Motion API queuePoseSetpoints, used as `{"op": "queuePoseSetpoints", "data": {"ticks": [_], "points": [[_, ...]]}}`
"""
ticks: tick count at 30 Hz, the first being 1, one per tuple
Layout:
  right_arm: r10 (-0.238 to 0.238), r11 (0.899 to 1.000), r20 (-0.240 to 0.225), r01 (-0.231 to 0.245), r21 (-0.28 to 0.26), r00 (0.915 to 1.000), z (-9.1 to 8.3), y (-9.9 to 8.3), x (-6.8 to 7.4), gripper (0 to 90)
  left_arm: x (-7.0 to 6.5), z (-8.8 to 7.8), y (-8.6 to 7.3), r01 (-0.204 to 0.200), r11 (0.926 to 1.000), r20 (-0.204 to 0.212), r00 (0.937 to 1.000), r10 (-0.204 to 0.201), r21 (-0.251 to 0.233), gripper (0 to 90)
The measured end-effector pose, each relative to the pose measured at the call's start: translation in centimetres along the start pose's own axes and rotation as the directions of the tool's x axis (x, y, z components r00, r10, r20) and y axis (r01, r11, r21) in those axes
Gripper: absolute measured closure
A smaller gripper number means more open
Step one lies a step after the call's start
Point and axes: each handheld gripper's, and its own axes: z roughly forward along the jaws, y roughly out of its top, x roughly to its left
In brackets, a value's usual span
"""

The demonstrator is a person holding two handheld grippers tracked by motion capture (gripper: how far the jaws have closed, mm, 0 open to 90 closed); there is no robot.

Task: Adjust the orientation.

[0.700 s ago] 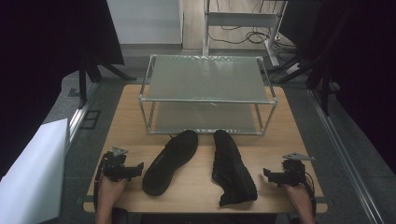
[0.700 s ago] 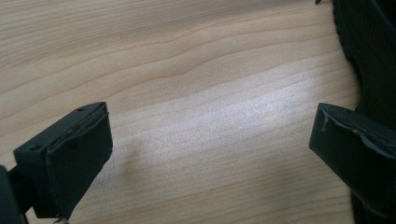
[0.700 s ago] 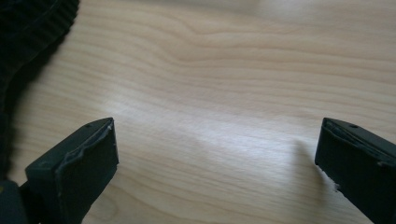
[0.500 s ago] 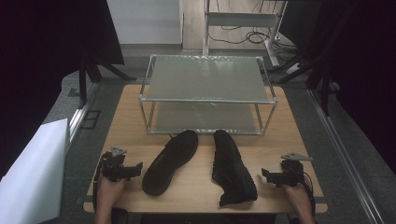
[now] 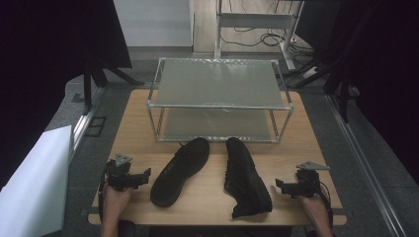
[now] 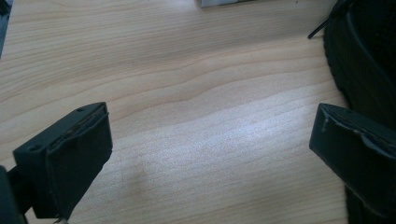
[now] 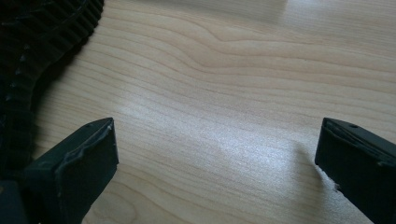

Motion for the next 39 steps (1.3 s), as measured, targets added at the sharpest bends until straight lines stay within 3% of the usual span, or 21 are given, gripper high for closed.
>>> {"op": "queuePoseSetpoints", "data": {"ticks": [6, 14, 23, 31, 39], "points": [[0.003, 1.0, -0.008, -0.003, 0.001, 1.0, 0.0, 0.0, 0.0, 0.0, -0.5, 0.5, 0.2, -0.027, 0.9995, 0.007, 0.9996, 0.026, 0.018, 0.0], [0.004, 1.0, -0.013, -0.004, 0.003, 0.9999, 0.1, 0.0, 0.0, 0.0, -1.8, 1.2, 0.3, -0.097, 0.9938, 0.039, 0.9948, 0.094, 0.055, 0.0], [0.003, 1.0, -0.021, -0.003, 0.006, 0.9998, 0.2, 0.0, 0.0, 0.0, -2.2, 1.0, 0.4, -0.114, 0.9922, 0.039, 0.9929, 0.112, 0.05, 1.6], [0.003, 1.0, -0.026, -0.003, 0.004, 0.9996, 0.2, 0.0, 0.1, 0.0, -3.9, 1.0, 0.4, -0.186, 0.9805, 0.075, 0.9805, 0.182, 0.062, 0.4], [0.005, 1.0, -0.03, -0.005, -0.003, 0.9995, 0.2, 0.0, 0.0, 0.0, -5.4, 1.0, 0.3, -0.216, 0.9741, 0.128, 0.9701, 0.206, 0.067, 0.3]]}}
